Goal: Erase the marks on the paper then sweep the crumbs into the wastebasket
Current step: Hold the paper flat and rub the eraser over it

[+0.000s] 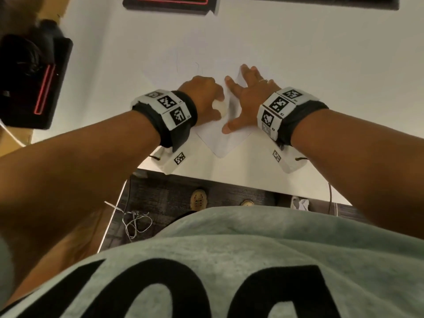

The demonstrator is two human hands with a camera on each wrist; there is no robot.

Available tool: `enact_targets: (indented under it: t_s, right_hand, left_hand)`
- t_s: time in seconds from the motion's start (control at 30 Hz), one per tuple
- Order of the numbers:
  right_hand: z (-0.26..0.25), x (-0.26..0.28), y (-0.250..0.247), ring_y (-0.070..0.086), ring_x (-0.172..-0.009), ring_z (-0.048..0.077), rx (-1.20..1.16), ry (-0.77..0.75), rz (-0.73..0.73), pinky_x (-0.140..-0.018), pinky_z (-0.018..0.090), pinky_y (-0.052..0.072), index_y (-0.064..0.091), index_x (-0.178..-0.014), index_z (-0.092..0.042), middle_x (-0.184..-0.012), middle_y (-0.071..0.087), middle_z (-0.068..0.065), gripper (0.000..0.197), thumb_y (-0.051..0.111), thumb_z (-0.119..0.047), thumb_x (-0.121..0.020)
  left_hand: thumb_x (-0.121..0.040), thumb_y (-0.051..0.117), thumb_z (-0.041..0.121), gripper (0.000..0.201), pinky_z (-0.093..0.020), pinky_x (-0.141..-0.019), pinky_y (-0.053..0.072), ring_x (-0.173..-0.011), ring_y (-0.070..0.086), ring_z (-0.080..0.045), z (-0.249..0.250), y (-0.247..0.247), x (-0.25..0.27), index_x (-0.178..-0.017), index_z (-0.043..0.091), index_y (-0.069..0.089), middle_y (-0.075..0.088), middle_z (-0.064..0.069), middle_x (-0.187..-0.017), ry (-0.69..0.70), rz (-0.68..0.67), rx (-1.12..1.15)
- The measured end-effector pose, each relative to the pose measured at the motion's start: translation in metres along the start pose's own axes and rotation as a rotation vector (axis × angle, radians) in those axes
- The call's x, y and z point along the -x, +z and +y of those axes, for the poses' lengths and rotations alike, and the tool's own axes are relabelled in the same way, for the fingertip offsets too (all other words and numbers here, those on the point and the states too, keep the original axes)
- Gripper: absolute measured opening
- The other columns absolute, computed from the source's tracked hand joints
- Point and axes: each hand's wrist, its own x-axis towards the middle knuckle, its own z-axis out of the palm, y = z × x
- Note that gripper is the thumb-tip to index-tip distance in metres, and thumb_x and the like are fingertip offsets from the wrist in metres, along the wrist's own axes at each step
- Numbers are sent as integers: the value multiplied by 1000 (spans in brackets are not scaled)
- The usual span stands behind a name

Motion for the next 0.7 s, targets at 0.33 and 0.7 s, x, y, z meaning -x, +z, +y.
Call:
enact_targets:
  t_s: [0.33,0.7]
  right_hand:
    - [3,-1,1,-13,-149,31,-7,-6,9,-119,56,9,-11,-154,-30,-160,-22,10,129,66,-79,-62]
    - [3,-2,2,-13,-149,33,-6,-1,13,-118,57,9,-11,-154,-29,-160,-21,11,130,65,-80,-61]
  left_hand:
    - [-85,62,34,47,-33,-88,38,-116,48,-28,-2,4,3,-128,17,53,51,-8,-123,-35,13,49]
    - [-86,62,34,47,-35,-92,38,-118,46,-30,-1,-4,-2,-129,17,52,49,-9,-125,-60,60,58]
